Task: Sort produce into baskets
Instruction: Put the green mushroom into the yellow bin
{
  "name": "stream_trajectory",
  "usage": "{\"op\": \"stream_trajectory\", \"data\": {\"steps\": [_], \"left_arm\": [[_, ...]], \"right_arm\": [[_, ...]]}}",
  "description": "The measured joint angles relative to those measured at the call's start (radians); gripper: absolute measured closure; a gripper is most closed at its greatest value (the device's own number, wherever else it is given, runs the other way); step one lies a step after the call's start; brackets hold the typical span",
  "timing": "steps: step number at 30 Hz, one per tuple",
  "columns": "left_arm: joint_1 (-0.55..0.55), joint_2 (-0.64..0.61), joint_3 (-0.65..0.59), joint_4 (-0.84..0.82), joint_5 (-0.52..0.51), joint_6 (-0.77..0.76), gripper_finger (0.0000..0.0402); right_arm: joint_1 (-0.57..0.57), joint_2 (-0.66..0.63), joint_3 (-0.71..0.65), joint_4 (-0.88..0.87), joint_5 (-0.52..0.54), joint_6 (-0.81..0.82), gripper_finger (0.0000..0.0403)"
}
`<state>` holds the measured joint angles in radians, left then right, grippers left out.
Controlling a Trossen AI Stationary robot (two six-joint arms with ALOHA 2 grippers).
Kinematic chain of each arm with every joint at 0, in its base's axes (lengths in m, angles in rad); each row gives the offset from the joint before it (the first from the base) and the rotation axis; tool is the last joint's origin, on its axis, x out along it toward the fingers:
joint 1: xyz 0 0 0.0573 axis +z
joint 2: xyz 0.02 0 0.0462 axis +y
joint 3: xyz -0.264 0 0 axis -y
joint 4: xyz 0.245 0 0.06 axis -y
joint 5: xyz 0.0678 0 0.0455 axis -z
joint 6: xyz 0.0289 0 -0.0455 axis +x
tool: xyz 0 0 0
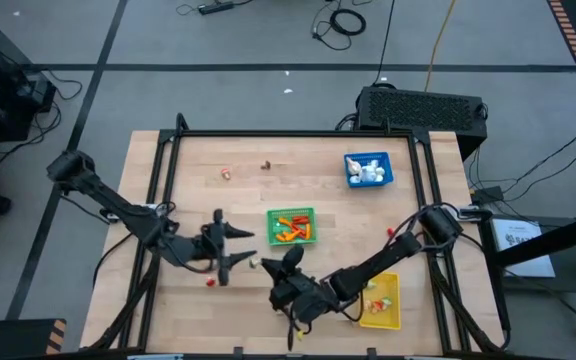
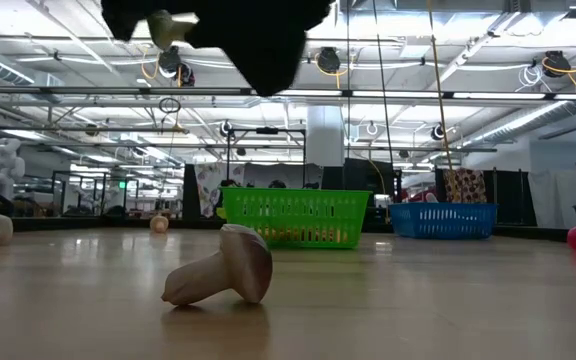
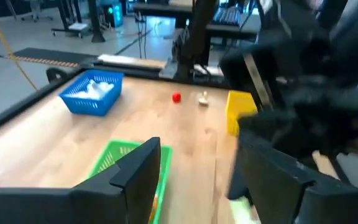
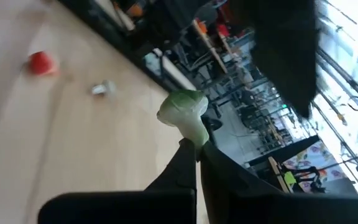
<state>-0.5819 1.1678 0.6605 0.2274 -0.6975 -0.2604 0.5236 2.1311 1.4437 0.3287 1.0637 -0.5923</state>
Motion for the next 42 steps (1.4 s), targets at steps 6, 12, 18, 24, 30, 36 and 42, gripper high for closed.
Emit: {"op": "stream_trajectory", "data": {"steps": [6,12,18,24,30,36,42], "left_arm": [[-0.010,-0.213,0.000,-0.195,-0.027,-0.021,0.0178],[-0.033,-0.342,0.000,-0.445,-0.133,-0.143,0.0178],[-0.049,-0.341,0.000,-0.515,-0.242,-0.149,0.0178],[-0.049,-0.309,-0.002,-0.515,-0.282,-0.117,0.0178],[-0.047,-0.277,-0.029,-0.518,-0.303,-0.109,0.0178],[-0.048,-0.273,-0.029,-0.500,-0.262,-0.107,0.0178],[-0.048,-0.273,-0.029,-0.497,-0.252,-0.123,0.0178]], "right_arm": [[0.047,-0.007,0.000,-0.213,0.000,0.080,0.0402],[0.068,-0.147,0.001,-0.596,-0.224,0.499,0.0403],[0.035,-0.304,0.002,-0.954,-0.749,1.038,0.0403],[0.076,-0.357,0.002,-1.189,-1.070,1.330,0.0402],[0.133,-0.377,0.001,-1.447,-1.186,1.529,0.0402],[0.168,-0.375,0.001,-1.533,-1.228,1.644,0.0402],[0.169,-0.375,0.000,-1.617,-1.194,1.698,0.0397]]}}
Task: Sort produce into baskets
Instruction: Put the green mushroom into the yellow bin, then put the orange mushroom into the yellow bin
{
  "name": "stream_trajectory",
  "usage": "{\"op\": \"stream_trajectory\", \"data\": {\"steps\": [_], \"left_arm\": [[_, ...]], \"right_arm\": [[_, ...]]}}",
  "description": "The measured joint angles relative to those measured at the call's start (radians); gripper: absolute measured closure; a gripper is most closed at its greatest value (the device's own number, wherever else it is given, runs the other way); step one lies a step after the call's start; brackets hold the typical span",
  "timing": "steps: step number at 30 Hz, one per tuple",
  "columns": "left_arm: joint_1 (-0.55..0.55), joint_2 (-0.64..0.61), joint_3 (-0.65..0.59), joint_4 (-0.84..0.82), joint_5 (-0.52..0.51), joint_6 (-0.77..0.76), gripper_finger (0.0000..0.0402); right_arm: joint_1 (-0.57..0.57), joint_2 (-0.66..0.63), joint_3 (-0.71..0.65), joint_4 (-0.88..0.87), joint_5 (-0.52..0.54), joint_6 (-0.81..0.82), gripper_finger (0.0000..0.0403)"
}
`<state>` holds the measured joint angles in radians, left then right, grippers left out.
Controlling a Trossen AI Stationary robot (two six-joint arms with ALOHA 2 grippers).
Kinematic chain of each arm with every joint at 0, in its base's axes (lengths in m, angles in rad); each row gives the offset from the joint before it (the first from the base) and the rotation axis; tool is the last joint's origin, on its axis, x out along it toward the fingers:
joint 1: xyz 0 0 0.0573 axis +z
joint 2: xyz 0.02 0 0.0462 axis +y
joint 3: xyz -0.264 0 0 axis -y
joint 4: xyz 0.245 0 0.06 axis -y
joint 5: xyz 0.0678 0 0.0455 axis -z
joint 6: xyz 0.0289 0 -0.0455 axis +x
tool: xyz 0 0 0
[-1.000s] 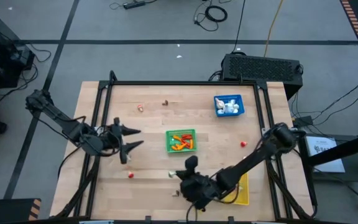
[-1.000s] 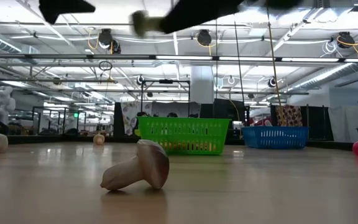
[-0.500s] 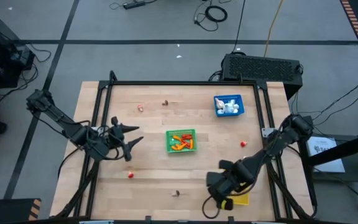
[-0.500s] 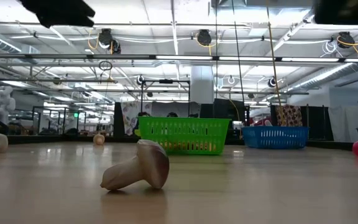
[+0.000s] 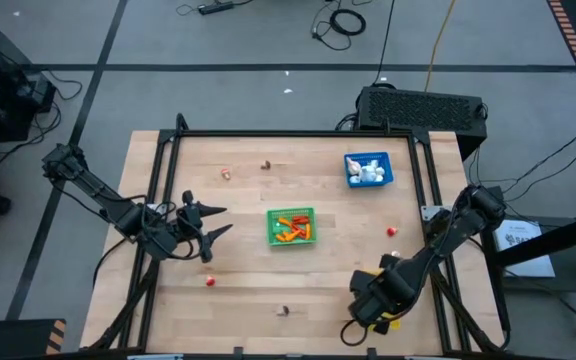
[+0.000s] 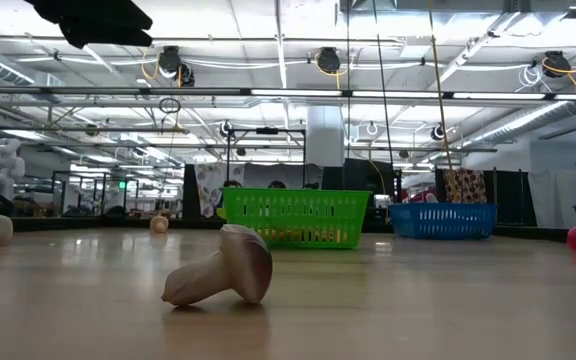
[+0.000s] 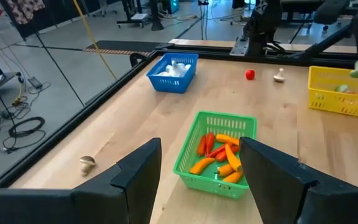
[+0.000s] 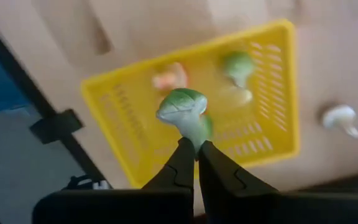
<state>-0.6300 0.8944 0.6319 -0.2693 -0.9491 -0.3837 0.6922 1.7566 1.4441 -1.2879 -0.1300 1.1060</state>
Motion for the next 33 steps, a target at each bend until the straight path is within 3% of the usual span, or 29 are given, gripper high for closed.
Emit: {"op": "stream_trajectory", "data": {"steps": [6,13,18,24,31,33], "left_arm": [[0.000,0.000,0.000,0.000,0.002,0.000,0.0178],[0.000,0.000,0.000,-0.001,0.007,-0.003,0.0178],[-0.002,-0.001,0.000,-0.022,0.103,-0.003,0.0178],[-0.018,-0.001,0.000,-0.029,0.299,0.000,0.0178],[-0.038,-0.001,0.000,-0.039,0.317,-0.006,0.0178],[-0.047,-0.001,0.000,-0.077,0.321,-0.073,0.0178]], "right_arm": [[0.007,0.000,-0.001,-0.130,-0.001,0.051,0.0369],[0.007,0.001,-0.001,-0.131,0.001,0.084,0.0328],[0.007,0.001,-0.001,-0.121,0.003,0.070,0.0303],[-0.011,0.001,-0.001,-0.002,0.033,-0.060,0.0286],[-0.069,0.001,-0.001,0.260,0.064,-0.261,0.0284],[-0.086,0.001,-0.001,0.364,0.101,-0.319,0.0284]]}}
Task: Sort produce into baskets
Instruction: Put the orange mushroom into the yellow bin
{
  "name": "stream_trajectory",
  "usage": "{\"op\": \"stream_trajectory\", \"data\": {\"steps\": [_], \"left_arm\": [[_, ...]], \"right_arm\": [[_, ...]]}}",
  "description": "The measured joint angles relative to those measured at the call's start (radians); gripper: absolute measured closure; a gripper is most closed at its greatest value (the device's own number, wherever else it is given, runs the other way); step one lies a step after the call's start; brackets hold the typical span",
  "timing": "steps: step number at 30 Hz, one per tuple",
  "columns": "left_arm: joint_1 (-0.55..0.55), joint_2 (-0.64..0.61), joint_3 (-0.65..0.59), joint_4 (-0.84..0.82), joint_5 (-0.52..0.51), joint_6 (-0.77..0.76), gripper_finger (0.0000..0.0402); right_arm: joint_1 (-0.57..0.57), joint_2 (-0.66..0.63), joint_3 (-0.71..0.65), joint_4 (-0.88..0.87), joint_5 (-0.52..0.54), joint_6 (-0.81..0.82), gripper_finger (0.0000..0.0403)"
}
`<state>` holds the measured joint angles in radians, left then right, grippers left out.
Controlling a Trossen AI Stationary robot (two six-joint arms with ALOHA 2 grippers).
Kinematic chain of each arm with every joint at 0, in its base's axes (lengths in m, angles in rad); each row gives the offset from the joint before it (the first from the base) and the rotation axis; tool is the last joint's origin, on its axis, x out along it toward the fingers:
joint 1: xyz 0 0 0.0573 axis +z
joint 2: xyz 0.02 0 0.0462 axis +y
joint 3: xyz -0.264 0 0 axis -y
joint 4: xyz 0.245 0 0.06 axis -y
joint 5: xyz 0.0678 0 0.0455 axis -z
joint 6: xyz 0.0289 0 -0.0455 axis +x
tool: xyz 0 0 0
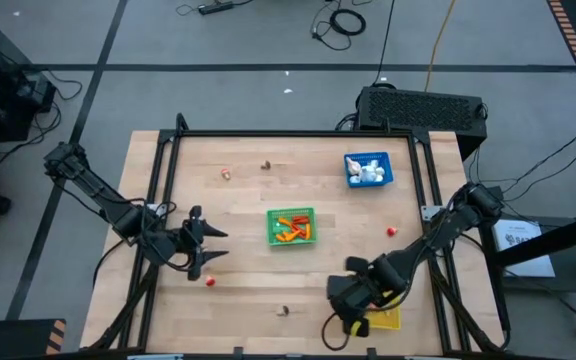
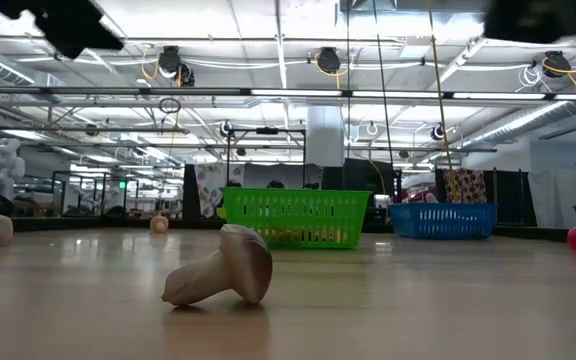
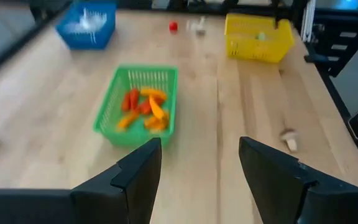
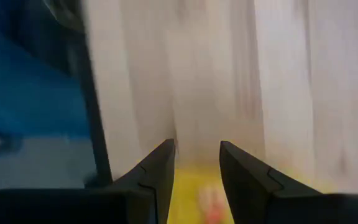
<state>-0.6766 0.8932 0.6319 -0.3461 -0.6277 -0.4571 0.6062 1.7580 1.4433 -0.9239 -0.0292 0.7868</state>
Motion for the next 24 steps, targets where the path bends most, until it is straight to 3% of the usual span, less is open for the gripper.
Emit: {"op": "stream_trajectory", "data": {"steps": [7,10,13,17,24], "left_arm": [[-0.017,0.047,0.000,-0.181,0.096,-0.277,0.0178],[-0.021,0.111,0.000,-0.250,0.171,-0.400,0.0178],[-0.031,0.201,0.000,-0.226,0.303,-0.422,0.0178],[-0.056,0.322,0.001,-0.171,0.404,-0.421,0.0178],[-0.092,0.450,0.001,-0.181,0.418,-0.450,0.0178]], "right_arm": [[-0.042,0.002,0.000,0.411,0.225,-0.387,0.0284],[-0.058,0.025,0.000,0.565,0.269,-0.560,0.0284],[-0.074,0.066,0.000,0.673,0.268,-0.668,0.0284],[-0.094,0.129,0.000,0.739,0.266,-0.746,0.0284],[-0.120,0.212,0.000,0.826,0.330,-0.885,0.0284]]}}
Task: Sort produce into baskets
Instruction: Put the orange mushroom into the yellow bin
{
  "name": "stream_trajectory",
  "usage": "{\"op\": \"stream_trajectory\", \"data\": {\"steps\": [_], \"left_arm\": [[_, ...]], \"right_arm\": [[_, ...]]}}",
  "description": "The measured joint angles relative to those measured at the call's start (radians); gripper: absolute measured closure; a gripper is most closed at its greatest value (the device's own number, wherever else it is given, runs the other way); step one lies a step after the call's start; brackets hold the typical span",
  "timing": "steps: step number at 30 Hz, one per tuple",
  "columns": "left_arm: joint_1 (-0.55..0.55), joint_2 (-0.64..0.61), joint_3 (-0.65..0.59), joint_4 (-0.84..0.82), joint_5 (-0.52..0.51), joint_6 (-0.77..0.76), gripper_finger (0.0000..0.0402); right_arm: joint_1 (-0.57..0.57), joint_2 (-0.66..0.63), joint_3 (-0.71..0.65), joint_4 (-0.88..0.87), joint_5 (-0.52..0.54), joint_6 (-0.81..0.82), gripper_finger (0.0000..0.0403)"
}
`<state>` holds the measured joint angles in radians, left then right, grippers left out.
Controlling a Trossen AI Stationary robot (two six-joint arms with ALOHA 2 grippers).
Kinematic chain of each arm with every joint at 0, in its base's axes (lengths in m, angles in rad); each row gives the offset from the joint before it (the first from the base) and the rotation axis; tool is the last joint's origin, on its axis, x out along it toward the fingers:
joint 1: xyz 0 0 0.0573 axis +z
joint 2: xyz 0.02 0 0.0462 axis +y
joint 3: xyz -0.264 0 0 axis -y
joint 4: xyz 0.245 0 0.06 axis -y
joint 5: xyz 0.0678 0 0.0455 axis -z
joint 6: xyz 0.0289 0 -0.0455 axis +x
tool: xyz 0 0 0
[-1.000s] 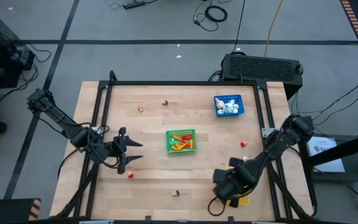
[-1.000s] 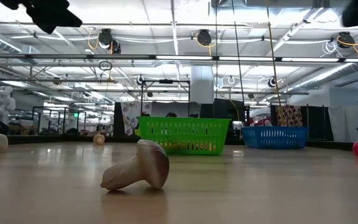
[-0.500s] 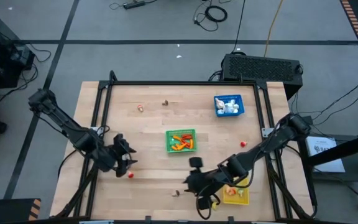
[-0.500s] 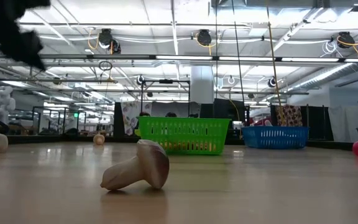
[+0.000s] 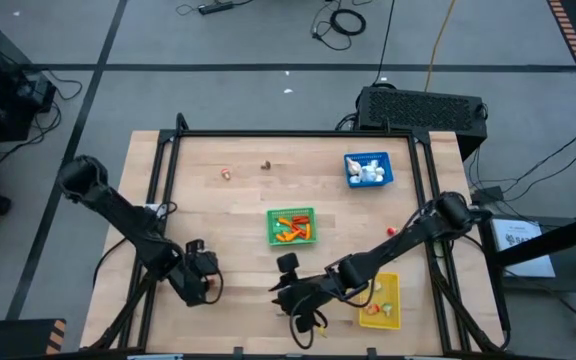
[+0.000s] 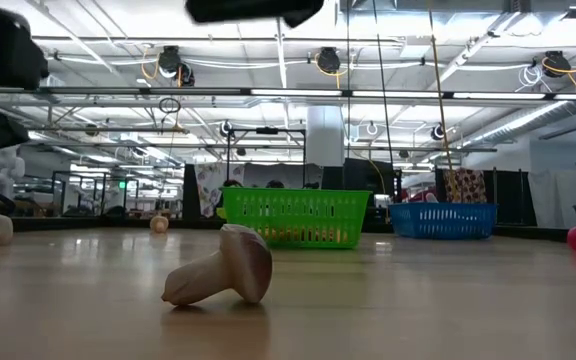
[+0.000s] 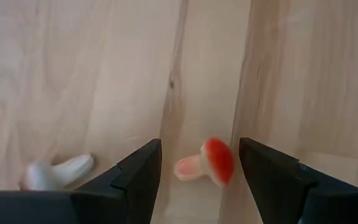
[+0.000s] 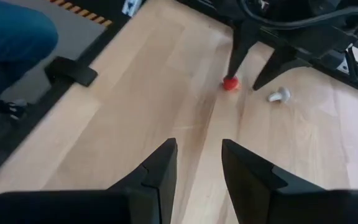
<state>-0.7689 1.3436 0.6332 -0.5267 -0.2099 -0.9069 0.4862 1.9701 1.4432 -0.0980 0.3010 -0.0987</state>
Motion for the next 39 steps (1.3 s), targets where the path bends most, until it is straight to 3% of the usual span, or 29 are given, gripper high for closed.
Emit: {"op": "stream_trajectory", "data": {"steps": [8,22,31,39], "left_arm": [[-0.050,0.011,0.000,-0.003,-0.008,-0.059,0.0178],[-0.107,0.064,0.000,-0.006,-0.230,-0.108,0.0178],[-0.091,0.064,0.000,-0.005,-0.113,-0.104,0.0178],[-0.091,0.064,0.000,-0.005,-0.101,-0.101,0.0178]], "right_arm": [[-0.014,0.014,0.000,0.019,-0.014,0.008,0.0284],[-0.020,0.014,0.000,0.020,-0.015,0.011,0.0284],[-0.044,0.014,0.000,0.019,-0.014,0.060,0.0284],[-0.047,0.014,0.000,0.019,-0.014,0.061,0.0284]]}}
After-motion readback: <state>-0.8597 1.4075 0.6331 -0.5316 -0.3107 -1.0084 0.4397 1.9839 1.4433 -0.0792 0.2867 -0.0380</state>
